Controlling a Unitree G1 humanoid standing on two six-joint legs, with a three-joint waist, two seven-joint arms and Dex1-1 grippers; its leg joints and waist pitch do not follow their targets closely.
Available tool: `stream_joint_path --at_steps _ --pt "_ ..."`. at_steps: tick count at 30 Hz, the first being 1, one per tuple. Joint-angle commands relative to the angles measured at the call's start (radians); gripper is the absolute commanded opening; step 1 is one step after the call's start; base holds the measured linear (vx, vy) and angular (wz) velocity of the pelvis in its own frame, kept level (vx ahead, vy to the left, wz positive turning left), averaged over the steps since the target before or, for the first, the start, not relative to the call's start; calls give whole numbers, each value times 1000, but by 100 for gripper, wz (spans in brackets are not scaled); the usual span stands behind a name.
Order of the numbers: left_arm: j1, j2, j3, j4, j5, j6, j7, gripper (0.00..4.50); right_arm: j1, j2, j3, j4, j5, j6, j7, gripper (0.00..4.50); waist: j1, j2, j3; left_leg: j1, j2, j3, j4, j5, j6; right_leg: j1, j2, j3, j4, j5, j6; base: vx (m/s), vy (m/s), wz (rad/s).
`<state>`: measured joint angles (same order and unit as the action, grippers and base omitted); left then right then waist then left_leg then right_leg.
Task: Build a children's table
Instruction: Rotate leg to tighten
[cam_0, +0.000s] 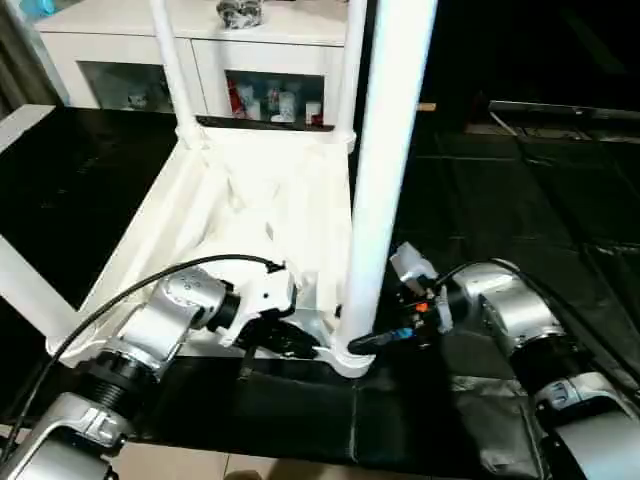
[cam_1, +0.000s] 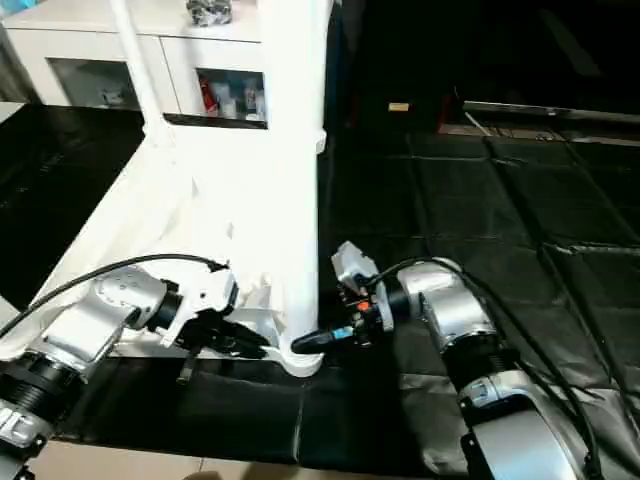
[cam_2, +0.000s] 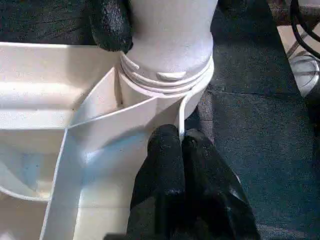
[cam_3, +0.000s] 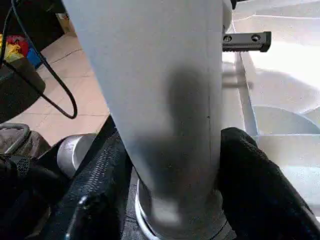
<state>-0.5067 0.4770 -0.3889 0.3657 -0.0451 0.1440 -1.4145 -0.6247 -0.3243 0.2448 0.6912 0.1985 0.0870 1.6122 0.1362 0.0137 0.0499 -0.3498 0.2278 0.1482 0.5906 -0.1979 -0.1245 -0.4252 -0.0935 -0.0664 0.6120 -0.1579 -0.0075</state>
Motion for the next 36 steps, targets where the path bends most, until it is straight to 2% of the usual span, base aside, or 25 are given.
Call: stream_joint_path --at_steps 1,4,6,9,12,13,14,16,19,20,21,22,23,24,27,28,30,31,32,33,35,36 --pt "1 -11 -42 -37 -4 -13 -57 0 -15 -4 14 -7 24 27 2 220 -8 5 -69 -5 -6 26 -71 -194 42 66 -28 29 -61 -210 -250 0 0 0" --pt "0 -13 -42 -32 -3 -12 -50 0 -9 -5 15 -18 31 32 2 213 -8 4 -70 -4 -6 26 -71 -195 43 67 -27 29 -60 -198 -254 0 0 0" --pt "-2 -19 -40 -21 4 -3 -25 0 -2 21 -30 -19 26 16 -15 210 -8 5 -70 -3 -6 26 -71 -197 42 66 -27 29 -60 -194 -256 0 0 0" --pt "-11 -26 -40 -1 19 22 6 0 13 40 -50 -41 36 33 -76 208 -10 7 -68 -2 -6 27 -72 -210 37 66 -26 30 -64 -212 -251 0 0 0" --pt "-43 -82 -2 62 26 85 120 0 32 69 -60 -45 12 58 -224 206 -13 4 -62 0 -11 25 -77 -244 21 66 -27 28 -74 -307 -218 0 0 0" --pt "-57 -108 15 84 22 107 164 0 37 84 -67 -45 6 62 -281 204 -19 8 -55 3 -14 27 -78 -271 14 61 -25 28 -83 -378 -195 0 0 0" --pt "-66 -124 26 96 19 120 189 0 40 93 -71 -45 3 63 -314 203 -24 4 -55 4 -17 22 -79 -294 4 65 -28 25 -88 -448 -168 0 0 0" --pt "-110 -191 67 155 14 156 301 0 33 152 -95 -27 -19 83 -468 200 -35 4 -54 4 -20 20 -81 -297 -2 63 -29 23 -97 -507 -133 0 0 0" --pt "-172 -268 114 232 13 189 445 0 0 243 -129 16 -51 107 -691 200 -59 1 -55 -7 -31 13 -80 -285 -13 69 -29 13 -106 -579 -81 0 0 0" --pt "-184 -281 126 248 14 195 481 0 -9 262 -138 26 -59 116 -743 200 -68 4 -57 -12 -33 10 -80 -285 -9 72 -29 10 -108 -586 -68 0 0 0" --pt "-197 -295 141 264 11 200 514 0 -22 283 -151 40 -62 124 -807 200 -73 9 -57 -11 -33 10 -80 -286 -9 69 -28 10 -109 -576 -70 0 0 0" --pt "-211 -309 157 282 9 201 551 0 -36 307 -165 54 -62 131 -868 199 -82 5 -59 -9 -35 9 -78 -287 -5 67 -25 7 -110 -559 -78 0 0 0" --pt "-222 -321 172 296 10 200 583 0 -45 323 -169 60 -64 132 -905 199 -87 6 -59 -6 -35 12 -76 -285 1 62 -24 10 -110 -534 -92 0 0 0" --pt "-231 -330 184 308 10 199 605 0 -51 337 -169 61 -69 129 -934 199 -90 5 -61 -5 -35 13 -76 -284 6 63 -22 10 -110 -520 -99 0 0 0" --pt "-238 -340 196 315 15 195 616 0 -56 355 -166 54 -76 118 -954 199 -93 6 -65 -10 -29 15 -78 -246 24 68 -21 17 -96 -392 -150 0 0 0" --pt "-235 -340 195 314 19 183 602 0 -51 366 -172 43 -78 107 -943 199 -92 4 -68 -10 -27 16 -77 -223 31 71 -21 19 -88 -324 -176 53 -2 2" --pt "-233 -338 192 313 19 176 596 0 -48 369 -174 39 -79 104 -938 255 -90 5 -71 -10 -27 19 -73 -184 43 74 -22 22 -78 -227 -216 54 -3 2" --pt "-219 -323 185 301 17 170 572 0 -40 363 -186 36 -68 108 -925 269 -89 2 -73 -11 -27 20 -71 -156 51 78 -22 23 -74 -178 -234 0 0 0" --pt "-214 -318 182 298 16 166 565 0 -37 360 -192 36 -61 113 -924 274 -88 3 -75 -12 -28 20 -70 -130 62 82 -22 23 -68 -136 -249 0 0 0" --pt "-205 -307 180 289 15 171 552 0 -32 348 -198 31 -54 116 -909 274 -87 0 -75 -12 -28 21 -70 -121 66 83 -22 23 -68 -122 -254 0 0 0" --pt "-187 -282 173 275 16 168 517 0 -15 314 -196 11 -37 116 -861 313 -85 2 -76 -13 -26 21 -70 -102 76 85 -23 23 -63 -88 -268 0 0 0" --pt "-182 -273 171 269 16 167 500 0 -7 299 -190 -1 -33 117 -829 313 -85 4 -77 -14 -27 21 -68 -101 82 86 -23 23 -62 -74 -275 0 0 0"
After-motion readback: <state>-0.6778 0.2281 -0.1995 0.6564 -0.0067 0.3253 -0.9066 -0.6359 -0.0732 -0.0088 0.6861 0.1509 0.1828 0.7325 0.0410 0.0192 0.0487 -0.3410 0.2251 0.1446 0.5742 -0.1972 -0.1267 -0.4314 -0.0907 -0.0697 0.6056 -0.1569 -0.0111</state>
